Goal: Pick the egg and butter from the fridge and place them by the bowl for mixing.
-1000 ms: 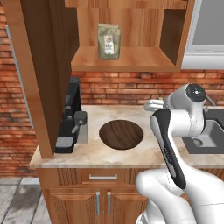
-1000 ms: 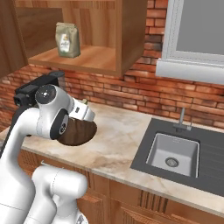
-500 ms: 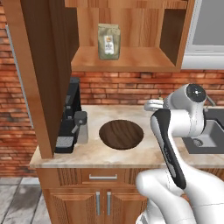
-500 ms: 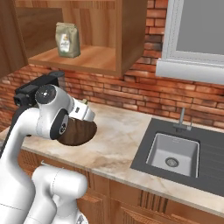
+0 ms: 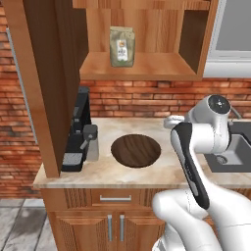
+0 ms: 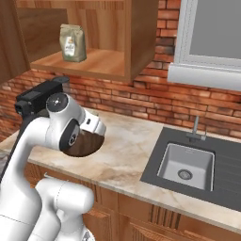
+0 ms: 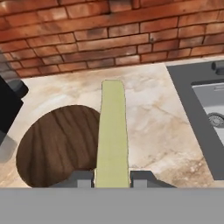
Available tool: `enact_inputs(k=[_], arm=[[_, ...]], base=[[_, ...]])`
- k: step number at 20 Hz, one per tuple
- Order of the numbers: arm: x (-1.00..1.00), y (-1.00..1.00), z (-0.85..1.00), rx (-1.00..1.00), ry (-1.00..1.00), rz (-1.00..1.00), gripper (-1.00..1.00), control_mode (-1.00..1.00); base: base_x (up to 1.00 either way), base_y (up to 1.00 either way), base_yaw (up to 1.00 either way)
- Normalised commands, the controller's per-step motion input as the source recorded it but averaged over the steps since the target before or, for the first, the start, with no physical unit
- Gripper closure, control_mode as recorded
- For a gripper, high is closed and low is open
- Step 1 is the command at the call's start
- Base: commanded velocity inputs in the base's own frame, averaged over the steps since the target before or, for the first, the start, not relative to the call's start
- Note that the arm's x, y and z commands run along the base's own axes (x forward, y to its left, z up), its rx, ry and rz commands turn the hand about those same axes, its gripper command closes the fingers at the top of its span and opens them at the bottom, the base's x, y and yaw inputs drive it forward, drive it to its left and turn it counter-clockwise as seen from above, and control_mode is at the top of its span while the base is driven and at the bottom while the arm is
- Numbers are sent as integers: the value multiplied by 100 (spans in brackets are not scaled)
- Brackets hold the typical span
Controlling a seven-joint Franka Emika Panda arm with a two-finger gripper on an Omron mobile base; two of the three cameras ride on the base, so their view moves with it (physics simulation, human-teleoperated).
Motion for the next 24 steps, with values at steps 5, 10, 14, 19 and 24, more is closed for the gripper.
enact_inputs(k=[5, 10, 14, 19, 24], arm=[[26, -16, -32, 0, 7, 0, 100, -100], [15, -12, -47, -9, -2, 0, 100, -100], [4, -7, -57, -13, -9, 0, 100, -100], [17, -26, -35, -2, 7, 1, 100, -100], [36, -23, -10, 0, 28, 7, 100, -100]], base=[[0, 0, 0], [0, 0, 0], [0, 0, 0], [0, 0, 0], [0, 0, 0]])
